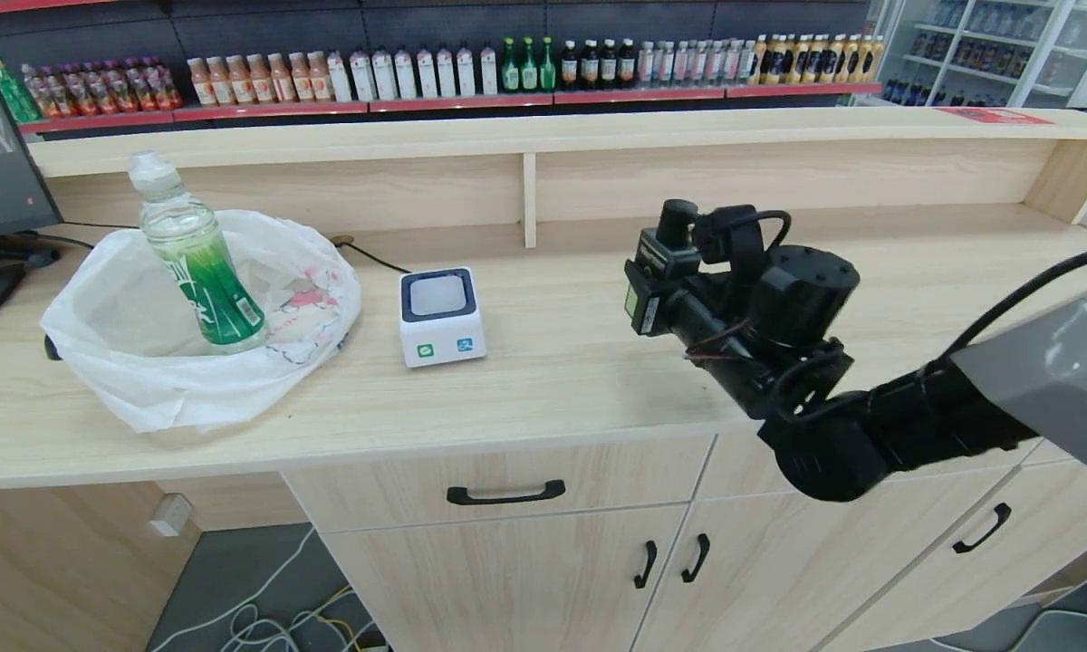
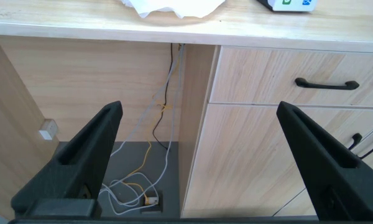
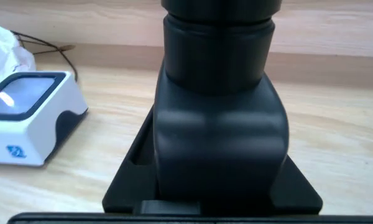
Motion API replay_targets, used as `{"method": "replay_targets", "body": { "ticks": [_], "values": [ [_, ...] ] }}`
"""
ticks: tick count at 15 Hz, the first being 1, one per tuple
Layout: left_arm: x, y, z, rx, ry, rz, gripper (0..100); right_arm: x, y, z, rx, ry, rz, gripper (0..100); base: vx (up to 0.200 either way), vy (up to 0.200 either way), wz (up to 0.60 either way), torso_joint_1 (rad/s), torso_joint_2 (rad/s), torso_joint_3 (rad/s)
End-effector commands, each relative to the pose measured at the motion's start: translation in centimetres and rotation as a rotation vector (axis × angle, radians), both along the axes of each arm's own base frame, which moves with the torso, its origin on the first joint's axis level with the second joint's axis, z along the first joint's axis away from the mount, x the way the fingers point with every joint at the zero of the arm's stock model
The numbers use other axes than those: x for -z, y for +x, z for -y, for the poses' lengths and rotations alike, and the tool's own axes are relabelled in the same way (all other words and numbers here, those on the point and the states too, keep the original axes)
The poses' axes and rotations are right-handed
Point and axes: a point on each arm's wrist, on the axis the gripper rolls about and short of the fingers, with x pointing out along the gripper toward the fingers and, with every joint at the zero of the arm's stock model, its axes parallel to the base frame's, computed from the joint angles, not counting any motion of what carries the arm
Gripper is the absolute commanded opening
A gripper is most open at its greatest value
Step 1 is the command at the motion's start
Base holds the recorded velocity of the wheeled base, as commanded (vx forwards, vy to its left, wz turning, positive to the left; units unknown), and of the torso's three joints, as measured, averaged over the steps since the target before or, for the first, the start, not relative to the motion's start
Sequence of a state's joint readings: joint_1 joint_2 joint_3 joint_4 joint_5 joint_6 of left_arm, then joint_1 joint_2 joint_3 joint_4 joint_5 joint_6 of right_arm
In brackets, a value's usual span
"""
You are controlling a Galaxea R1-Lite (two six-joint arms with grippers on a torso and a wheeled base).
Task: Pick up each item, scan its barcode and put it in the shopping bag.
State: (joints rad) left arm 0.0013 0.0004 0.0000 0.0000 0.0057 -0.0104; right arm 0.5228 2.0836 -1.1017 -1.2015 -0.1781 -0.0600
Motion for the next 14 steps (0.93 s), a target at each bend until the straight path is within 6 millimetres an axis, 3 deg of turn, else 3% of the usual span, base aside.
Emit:
{"method": "replay_targets", "body": {
  "ticks": [1, 4, 7, 14],
  "values": [
    [0.0, 0.0, 0.0, -0.001, 0.000, 0.000, 100, -0.7, -5.9, 0.6, -0.039, 0.004, 0.026, 0, 0.000, 0.000, 0.00, 0.000, 0.00, 0.000],
    [0.0, 0.0, 0.0, -0.001, 0.000, 0.000, 100, 1.6, -8.3, 1.5, -0.051, 0.010, 0.025, 0, 0.000, 0.000, 0.00, 0.000, 0.00, 0.000],
    [0.0, 0.0, 0.0, -0.001, 0.000, 0.000, 100, 2.5, -9.5, 1.9, -0.074, 0.025, 0.013, 0, 0.000, 0.000, 0.00, 0.000, 0.00, 0.000],
    [0.0, 0.0, 0.0, -0.001, 0.000, 0.000, 100, 0.4, -15.4, -1.1, -0.241, 0.027, 0.069, 0, 0.000, 0.000, 0.00, 0.000, 0.00, 0.000]
  ]
}}
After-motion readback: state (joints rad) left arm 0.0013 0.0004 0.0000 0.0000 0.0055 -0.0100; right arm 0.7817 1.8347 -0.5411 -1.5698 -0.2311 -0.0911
